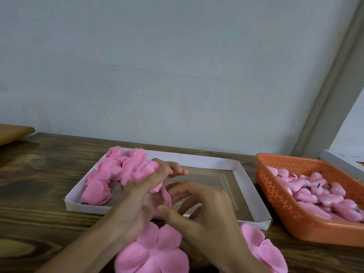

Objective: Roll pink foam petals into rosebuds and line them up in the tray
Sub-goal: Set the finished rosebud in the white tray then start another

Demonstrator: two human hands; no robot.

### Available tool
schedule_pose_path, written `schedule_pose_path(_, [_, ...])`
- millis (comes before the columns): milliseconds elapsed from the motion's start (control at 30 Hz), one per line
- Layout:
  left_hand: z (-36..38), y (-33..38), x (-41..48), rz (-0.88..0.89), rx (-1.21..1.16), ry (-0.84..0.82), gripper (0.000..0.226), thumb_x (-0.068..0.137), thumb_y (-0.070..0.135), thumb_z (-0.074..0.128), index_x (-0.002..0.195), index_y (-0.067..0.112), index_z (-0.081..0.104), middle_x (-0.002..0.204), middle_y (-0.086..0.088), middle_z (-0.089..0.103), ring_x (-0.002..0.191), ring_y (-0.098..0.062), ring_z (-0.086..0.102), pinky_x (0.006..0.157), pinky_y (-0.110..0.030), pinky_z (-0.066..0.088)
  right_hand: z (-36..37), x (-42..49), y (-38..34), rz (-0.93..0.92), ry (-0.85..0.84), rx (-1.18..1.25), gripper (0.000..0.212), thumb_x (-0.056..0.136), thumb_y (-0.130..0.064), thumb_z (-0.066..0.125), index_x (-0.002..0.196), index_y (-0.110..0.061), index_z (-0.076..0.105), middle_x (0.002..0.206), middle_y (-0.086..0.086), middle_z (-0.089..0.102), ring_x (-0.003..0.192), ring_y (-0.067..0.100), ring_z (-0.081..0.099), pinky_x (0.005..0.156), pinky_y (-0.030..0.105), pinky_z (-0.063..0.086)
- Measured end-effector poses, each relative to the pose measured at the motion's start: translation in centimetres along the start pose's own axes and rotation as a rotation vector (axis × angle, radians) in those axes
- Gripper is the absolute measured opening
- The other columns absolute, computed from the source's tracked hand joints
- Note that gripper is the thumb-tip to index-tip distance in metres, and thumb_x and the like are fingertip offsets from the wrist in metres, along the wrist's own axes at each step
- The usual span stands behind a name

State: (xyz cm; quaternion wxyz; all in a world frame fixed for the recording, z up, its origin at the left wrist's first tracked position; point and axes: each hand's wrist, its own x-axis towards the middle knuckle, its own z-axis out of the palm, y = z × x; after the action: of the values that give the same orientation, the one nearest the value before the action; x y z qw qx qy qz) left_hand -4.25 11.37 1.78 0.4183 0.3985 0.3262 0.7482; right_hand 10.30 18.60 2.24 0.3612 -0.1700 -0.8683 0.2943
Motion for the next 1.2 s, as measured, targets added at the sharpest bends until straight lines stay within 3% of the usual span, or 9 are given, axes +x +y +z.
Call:
schedule_pose_path(133, [0.1,-0.3,-0.1,0.049,0.054,-0.021,0.036,0.076,0.034,0.088,0.093,0.009,0.069,0.112,-0.017,0.068,0.120,-0.042,0.064,0.093,-0.055,0.055,0.2,0.1,0.4,0.110,0.036,0.092,0.007,0.082,-0.029,0.083,0.085,-0.031,0.077,0.077,-0.020,0.075,0.066,0.007,0.072,0.066,0.035,0.060])
schedule_pose_path(267, [0.1,-0.6,-0.2,0.044,0.089,-0.004,0.045,0.068,0.029,0.094,0.103,0.008,0.074,0.119,-0.026,0.070,0.117,-0.047,0.065,0.093,-0.061,0.053,0.1,0.2,0.4,0.210,0.094,0.332,0.010,0.087,-0.015,0.081,0.080,-0.023,0.078,0.071,-0.002,0.076,0.063,0.018,0.073,0.063,0.044,0.062])
schedule_pose_path(333, [0.2,-0.6,-0.2,0.025,0.079,-0.011,0.049,0.067,0.025,0.094,0.107,0.005,0.073,0.124,-0.030,0.067,0.118,-0.050,0.064,0.092,-0.055,0.057,0.2,0.3,0.2,0.237,0.122,0.436,0.011,0.089,-0.011,0.079,0.080,-0.018,0.079,0.071,0.005,0.076,0.066,0.027,0.074,0.064,0.049,0.063])
schedule_pose_path(433, [0.0,-0.8,-0.2,0.001,0.049,0.016,0.051,0.072,0.014,0.087,0.116,-0.002,0.068,0.126,-0.034,0.064,0.119,-0.053,0.062,0.079,-0.041,0.060,0.4,0.3,0.0,0.233,0.140,0.562,0.012,0.092,-0.004,0.075,0.083,-0.011,0.079,0.072,0.012,0.074,0.064,0.028,0.071,0.056,0.037,0.060])
schedule_pose_path(567, [-0.1,-0.8,-0.1,-0.012,0.048,-0.045,0.045,0.082,0.012,0.075,0.124,-0.001,0.065,0.128,-0.034,0.064,0.119,-0.055,0.061,0.073,-0.039,0.059,0.7,0.1,-0.2,0.228,0.193,0.642,0.014,0.090,0.001,0.075,0.085,-0.012,0.081,0.073,0.013,0.074,0.061,0.024,0.069,0.055,0.034,0.060])
schedule_pose_path(767, [0.0,-1.0,-0.1,0.014,0.104,-0.049,0.045,0.082,0.013,0.073,0.124,0.000,0.067,0.127,-0.030,0.066,0.119,-0.049,0.064,0.091,-0.045,0.058,0.8,0.1,-0.4,0.203,0.227,0.677,0.018,0.086,0.004,0.077,0.086,-0.013,0.082,0.078,0.011,0.078,0.068,0.025,0.074,0.069,0.045,0.063])
schedule_pose_path(967, [-0.3,-0.9,-0.1,0.066,0.215,-0.031,0.042,0.078,0.016,0.075,0.119,0.011,0.070,0.127,-0.025,0.069,0.118,-0.049,0.064,0.098,-0.065,0.049,0.6,0.3,-0.1,0.147,0.193,0.687,0.021,0.089,0.005,0.073,0.085,-0.013,0.083,0.081,0.003,0.080,0.068,0.012,0.072,0.062,0.024,0.054])
schedule_pose_path(1067, [-0.7,-0.8,0.0,0.055,0.250,-0.034,0.045,0.075,0.017,0.077,0.119,0.010,0.070,0.124,-0.027,0.069,0.117,-0.050,0.064,0.097,-0.063,0.051,0.2,0.5,0.1,0.168,0.166,0.775,0.018,0.089,0.006,0.072,0.086,-0.008,0.082,0.079,0.004,0.079,0.066,0.005,0.070,0.060,0.014,0.052])
schedule_pose_path(1200, [-1.1,-0.8,-0.1,0.071,0.375,-0.036,0.046,0.075,0.019,0.079,0.120,0.015,0.072,0.120,-0.020,0.073,0.116,-0.040,0.068,0.098,-0.058,0.056,0.1,0.6,0.6,0.166,0.144,0.725,0.020,0.088,0.006,0.073,0.085,-0.011,0.083,0.082,0.006,0.080,0.071,0.008,0.073,0.063,0.016,0.053])
